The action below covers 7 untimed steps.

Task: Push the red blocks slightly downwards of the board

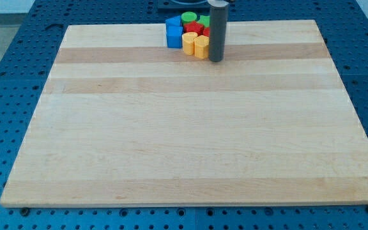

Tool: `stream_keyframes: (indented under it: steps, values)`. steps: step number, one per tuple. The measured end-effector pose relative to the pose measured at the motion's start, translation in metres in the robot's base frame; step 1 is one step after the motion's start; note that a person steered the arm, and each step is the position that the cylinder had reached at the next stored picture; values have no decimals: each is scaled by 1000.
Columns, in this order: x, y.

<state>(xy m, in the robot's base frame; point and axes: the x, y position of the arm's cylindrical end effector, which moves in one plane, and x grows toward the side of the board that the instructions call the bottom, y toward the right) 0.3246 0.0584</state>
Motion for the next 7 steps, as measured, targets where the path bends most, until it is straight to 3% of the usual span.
stream_keyframes:
  steps: [1, 2, 3, 4, 6, 7]
  values:
    - [49, -15]
    - [68, -120]
    - [54, -238]
    - [-11, -334]
    - [-132, -360]
    - [-133, -355]
